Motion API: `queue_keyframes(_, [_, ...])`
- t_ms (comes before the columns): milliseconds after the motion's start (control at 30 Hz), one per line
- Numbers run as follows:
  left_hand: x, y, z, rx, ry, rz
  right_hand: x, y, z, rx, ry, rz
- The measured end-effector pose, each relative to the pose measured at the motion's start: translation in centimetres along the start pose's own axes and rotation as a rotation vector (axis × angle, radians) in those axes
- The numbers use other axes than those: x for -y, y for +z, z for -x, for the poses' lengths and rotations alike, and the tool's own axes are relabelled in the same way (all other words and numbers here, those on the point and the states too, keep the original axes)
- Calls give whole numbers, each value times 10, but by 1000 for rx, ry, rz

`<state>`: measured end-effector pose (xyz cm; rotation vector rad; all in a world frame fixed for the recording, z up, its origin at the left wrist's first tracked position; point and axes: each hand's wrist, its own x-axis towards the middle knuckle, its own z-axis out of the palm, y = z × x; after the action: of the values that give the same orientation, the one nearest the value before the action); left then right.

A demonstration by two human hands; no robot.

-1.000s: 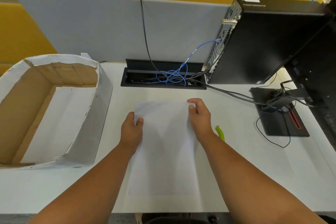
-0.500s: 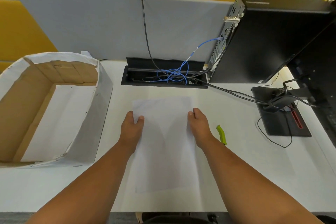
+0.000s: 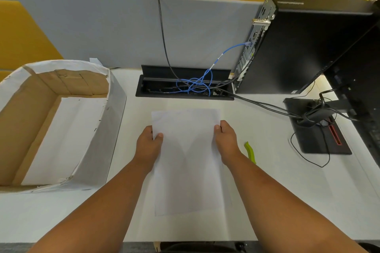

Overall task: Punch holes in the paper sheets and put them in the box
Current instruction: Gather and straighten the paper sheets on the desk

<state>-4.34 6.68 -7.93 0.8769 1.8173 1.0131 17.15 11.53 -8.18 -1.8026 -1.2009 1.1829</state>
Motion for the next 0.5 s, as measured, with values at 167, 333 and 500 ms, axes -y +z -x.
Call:
queue_keyframes(167, [3,-2,-4,8,3,-41,0,-1,-2,24,12,39])
queue_keyframes(333, [2,-2,-5,36,-18,-25,-2,1,-5,3,25,38])
queue_keyframes(500, [7,1,-4,36,9,-78,-10,0,-6,-13,20,61])
